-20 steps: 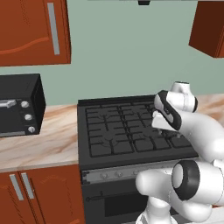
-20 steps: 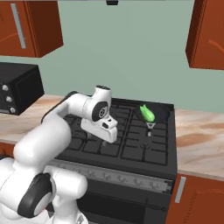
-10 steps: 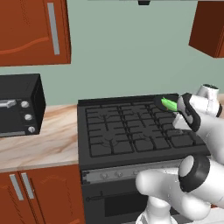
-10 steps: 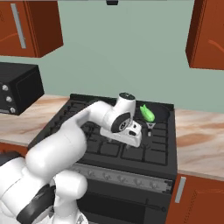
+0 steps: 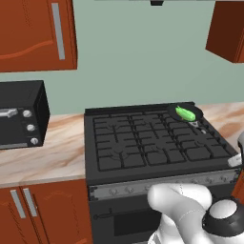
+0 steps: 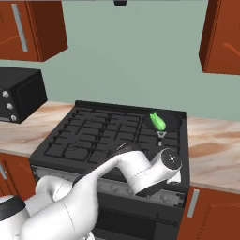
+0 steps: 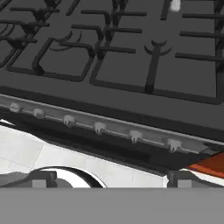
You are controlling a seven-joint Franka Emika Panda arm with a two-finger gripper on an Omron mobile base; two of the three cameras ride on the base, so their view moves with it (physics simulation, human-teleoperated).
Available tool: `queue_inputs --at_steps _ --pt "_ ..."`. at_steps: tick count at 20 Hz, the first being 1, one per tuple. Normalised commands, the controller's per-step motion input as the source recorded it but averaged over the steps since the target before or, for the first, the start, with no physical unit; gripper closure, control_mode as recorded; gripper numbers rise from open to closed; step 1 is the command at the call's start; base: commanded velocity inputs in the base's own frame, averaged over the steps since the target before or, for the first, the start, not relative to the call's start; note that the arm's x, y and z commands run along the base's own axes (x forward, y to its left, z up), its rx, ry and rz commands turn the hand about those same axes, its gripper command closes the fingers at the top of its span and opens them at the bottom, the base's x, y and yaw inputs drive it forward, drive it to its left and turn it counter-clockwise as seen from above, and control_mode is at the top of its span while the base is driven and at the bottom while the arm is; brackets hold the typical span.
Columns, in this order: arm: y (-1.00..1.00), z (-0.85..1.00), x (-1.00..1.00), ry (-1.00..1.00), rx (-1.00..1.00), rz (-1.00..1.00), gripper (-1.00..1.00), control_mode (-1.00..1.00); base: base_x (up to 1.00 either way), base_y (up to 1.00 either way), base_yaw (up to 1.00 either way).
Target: Put the mushroom and corn in the pan. Then turn on the rear right burner and set the heat to medium.
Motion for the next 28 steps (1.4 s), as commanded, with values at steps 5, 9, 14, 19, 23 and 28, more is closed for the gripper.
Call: queue_inputs --at_steps 5,9,14,19,23,28 --pt "-0.59 -0.28 -0.31 -0.52 0.0 0.26 -1.0 -1.0 0.0 0.0 0.0" --pt "-0.23 -0.23 -0.15 -0.5 0.0 0.08 -1.0 -1.0 0.0 0.0 0.0" --pt "0.02 -0.02 -0.16 -0.34 0.0 0.01 -1.0 -1.0 0.0 0.0 0.0" --pt "0.34 -0.05 -0.06 -0.19 0.03 0.04 -1.0 -1.0 0.0 0.0 0.0" --pt "0.21 -0.19 0.14 -0.08 0.17 0.0 -1.0 -1.0 0.0 0.0 0.0" --pt "0.01 -0.13 0.0 -0.01 0.31 0.0 -1.0 -1.0 0.0 0.0 0.0"
